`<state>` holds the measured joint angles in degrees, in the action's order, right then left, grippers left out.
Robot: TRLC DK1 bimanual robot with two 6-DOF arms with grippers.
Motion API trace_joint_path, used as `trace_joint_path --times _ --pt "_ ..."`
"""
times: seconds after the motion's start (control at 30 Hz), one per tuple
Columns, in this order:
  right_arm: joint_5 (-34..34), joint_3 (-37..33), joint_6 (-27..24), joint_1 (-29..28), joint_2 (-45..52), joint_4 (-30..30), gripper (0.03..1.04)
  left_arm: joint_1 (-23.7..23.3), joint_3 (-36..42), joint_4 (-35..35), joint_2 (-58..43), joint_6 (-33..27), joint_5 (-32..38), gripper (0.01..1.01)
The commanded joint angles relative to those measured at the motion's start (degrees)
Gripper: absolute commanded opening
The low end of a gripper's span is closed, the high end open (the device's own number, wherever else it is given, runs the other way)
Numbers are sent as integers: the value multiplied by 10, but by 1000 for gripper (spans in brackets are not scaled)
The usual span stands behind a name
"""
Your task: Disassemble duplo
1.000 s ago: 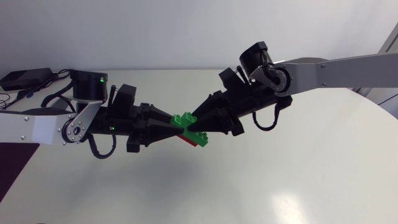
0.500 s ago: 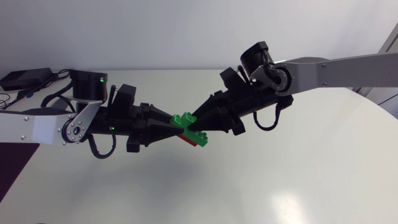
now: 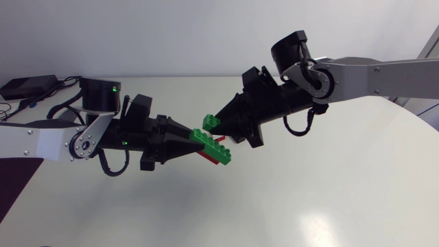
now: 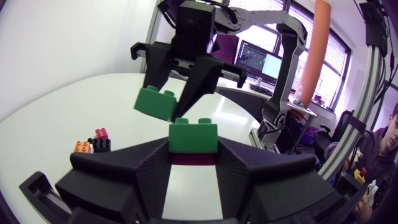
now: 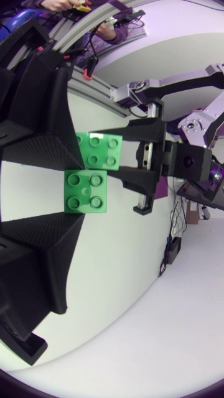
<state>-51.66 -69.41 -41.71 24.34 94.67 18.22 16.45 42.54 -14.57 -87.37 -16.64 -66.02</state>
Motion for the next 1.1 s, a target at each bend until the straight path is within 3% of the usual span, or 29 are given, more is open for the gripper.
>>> trace_joint_path --times 0.0,0.17,0.27,0.33,0.4,0.73,1.07 --pt "22 25 -14 5 -7 -9 264 3 -11 0 7 1 -12 93" --pt "65 27 11 2 -9 -42 264 3 -11 0 8 1 -12 93" --pt "199 8 88 -3 28 -105 264 3 -11 0 9 1 -12 93" --pt "296 -20 91 -3 74 -102 267 3 -11 0 8 1 -11 93" --pt "347 -48 95 -3 115 -90 270 3 -11 0 9 0 -11 93" --pt "433 -154 166 -54 223 -27 275 5 -12 0 10 -1 -11 93" --pt "455 -243 200 -105 315 26 303 7 -12 0 10 -1 -10 93"
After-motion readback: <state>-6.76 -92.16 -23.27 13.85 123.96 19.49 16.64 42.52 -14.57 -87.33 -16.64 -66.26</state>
